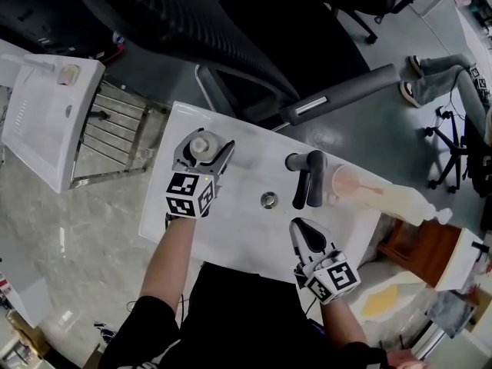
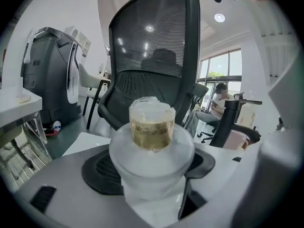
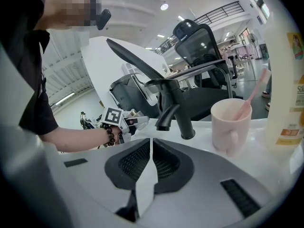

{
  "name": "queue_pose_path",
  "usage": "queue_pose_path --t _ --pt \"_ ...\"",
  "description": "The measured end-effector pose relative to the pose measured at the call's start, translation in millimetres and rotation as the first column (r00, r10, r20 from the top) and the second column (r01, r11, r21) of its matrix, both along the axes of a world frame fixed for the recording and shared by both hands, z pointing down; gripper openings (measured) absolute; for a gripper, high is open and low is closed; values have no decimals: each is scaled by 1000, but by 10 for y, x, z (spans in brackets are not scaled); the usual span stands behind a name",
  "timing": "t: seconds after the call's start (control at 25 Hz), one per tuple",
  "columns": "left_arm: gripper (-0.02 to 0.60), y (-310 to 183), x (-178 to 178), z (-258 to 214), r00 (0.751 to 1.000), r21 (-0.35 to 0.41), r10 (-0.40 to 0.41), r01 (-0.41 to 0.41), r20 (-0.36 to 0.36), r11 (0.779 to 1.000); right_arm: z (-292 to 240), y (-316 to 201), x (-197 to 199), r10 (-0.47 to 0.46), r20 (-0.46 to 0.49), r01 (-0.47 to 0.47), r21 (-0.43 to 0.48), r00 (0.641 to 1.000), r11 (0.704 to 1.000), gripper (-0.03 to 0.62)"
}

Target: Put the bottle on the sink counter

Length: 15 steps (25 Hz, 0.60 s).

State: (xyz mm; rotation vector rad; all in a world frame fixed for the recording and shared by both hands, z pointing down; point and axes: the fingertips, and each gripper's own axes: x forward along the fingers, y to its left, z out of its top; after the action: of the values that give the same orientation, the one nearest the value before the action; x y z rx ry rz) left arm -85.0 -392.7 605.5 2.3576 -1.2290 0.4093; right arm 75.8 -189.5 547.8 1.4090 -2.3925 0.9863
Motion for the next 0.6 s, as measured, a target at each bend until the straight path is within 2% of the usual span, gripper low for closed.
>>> queue_pose_path --t 0.36,0.6 --pt "351 -90 93 155 999 -15 12 -12 44 1000 37 -47 36 19 17 -18 -26 1000 999 34" --pt "351 -132 132 245 990 -14 16 -14 139 1000 82 -65 85 35 15 -34 -39 999 999 34"
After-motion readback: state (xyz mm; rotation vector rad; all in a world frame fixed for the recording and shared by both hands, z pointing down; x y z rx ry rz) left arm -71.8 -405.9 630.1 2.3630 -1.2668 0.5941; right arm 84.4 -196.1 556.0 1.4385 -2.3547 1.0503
